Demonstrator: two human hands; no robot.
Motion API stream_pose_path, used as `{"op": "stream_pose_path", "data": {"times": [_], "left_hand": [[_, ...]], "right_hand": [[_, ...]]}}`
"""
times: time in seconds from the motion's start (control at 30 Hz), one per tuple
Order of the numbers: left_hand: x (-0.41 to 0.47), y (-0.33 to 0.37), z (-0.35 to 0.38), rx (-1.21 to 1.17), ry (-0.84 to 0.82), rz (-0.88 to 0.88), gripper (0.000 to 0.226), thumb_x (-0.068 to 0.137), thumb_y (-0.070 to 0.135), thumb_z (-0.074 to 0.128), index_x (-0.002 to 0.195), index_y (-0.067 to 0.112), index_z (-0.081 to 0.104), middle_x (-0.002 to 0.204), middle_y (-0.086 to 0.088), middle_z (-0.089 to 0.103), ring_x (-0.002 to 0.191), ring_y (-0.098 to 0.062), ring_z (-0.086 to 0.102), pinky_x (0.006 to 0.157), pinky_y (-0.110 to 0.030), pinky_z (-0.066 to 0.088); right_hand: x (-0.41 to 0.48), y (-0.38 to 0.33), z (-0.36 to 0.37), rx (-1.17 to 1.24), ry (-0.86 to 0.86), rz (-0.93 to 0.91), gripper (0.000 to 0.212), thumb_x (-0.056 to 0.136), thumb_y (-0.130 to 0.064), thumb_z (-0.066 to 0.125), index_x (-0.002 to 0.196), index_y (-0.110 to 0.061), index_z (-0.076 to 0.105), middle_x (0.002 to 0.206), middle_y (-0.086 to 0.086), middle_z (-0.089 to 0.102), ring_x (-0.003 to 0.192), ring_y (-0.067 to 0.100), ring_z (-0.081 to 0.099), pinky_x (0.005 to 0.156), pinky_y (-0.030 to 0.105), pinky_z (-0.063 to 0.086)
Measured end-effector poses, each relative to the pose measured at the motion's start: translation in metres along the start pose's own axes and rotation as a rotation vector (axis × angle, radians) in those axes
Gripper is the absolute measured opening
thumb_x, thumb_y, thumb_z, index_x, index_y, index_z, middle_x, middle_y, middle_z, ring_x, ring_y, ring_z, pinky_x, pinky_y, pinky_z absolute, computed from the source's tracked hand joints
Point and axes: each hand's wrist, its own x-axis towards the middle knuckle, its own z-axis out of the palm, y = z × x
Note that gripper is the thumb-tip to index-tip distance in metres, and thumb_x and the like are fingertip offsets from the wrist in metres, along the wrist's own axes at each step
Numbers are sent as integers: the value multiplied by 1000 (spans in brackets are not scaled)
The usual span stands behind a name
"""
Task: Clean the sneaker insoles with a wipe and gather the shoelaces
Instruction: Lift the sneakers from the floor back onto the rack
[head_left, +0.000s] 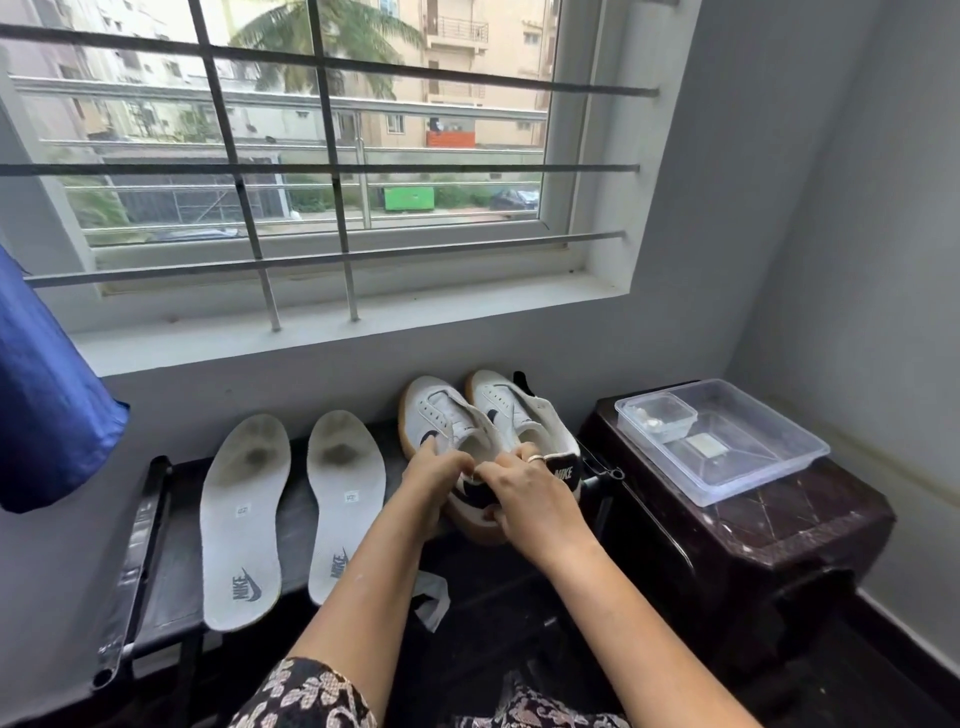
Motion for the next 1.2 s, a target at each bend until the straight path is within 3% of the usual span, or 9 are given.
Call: {"op": "stream_pose_path", "data": {"times": [0.1, 0.23, 0.37, 0.57, 0.7, 0.83, 0.93, 1.07, 1.2], "left_hand": [[12, -5, 0, 50, -3, -3, 93, 41, 26, 58, 132, 15, 40, 136, -20, 47, 122, -33, 50, 85, -37, 49], [11, -4, 3, 151, 75, 26, 88, 47, 28, 53, 133, 20, 42, 127, -16, 56, 113, -32, 55, 94, -41, 49], [5, -4, 5, 201, 88, 30, 94, 61, 26, 56, 148, 26, 21, 143, -9, 42, 123, -30, 46, 101, -38, 41], [7, -10, 9, 115, 57, 25, 102, 53, 28, 55, 147, 34, 15, 146, -9, 36, 119, -30, 49, 98, -44, 46], [9, -16, 8, 58, 43, 2, 109, 48, 29, 56, 148, 35, 13, 141, -10, 41, 120, -29, 48, 97, -45, 46], [-8, -11, 9, -15, 27, -144, 96, 59, 33, 58, 145, 31, 14, 131, -6, 46, 107, -26, 52, 73, -38, 50], [-17, -10, 15, -29, -14, -174, 91, 81, 30, 54, 148, 36, -7, 135, -3, 41, 108, -27, 50, 64, -40, 50], [-23, -7, 21, -33, 33, -183, 86, 88, 25, 46, 146, 38, -16, 140, -6, 38, 107, -29, 51, 56, -38, 52], [-25, -3, 24, 4, 64, -188, 85, 86, 25, 42, 145, 40, -17, 141, -9, 37, 111, -36, 52, 72, -51, 55]], "right_hand": [[0, 1, 2, 9, 11, 8, 38, 87, -10, 55, 123, -22, 51, 117, -2, 54, 126, 22, 34, 87, 36, 51], [1, 1, 4, 55, 22, -3, 40, 85, -12, 59, 123, -20, 50, 117, 0, 56, 121, 22, 38, 91, 35, 48], [0, 1, 11, 104, 82, 16, 38, 84, -14, 61, 121, -21, 52, 113, -1, 57, 117, 22, 41, 84, 35, 51], [0, 10, 5, 250, 95, 16, 36, 81, -25, 68, 116, -22, 58, 114, -5, 55, 115, 18, 43, 90, 33, 47], [-1, 30, -13, 342, 155, 135, 52, 74, -43, 74, 120, -28, 55, 121, -8, 54, 116, 15, 44, 94, 32, 43], [-8, 53, -12, 220, 69, 292, 63, 77, -57, 64, 132, -34, 44, 135, -9, 42, 125, 22, 33, 96, 40, 43], [-9, 59, 3, 207, -25, 403, 65, 81, -45, 66, 137, -34, 34, 148, 5, 24, 133, 36, 25, 104, 45, 36], [-2, 57, 16, 293, 46, 419, 46, 82, -28, 69, 119, -26, 42, 129, 12, 45, 107, 33, 56, 86, 38, 47], [-1, 54, 17, 271, 115, 400, 35, 82, -19, 69, 108, -19, 45, 114, 8, 50, 94, 30, 60, 75, 34, 46]]}}
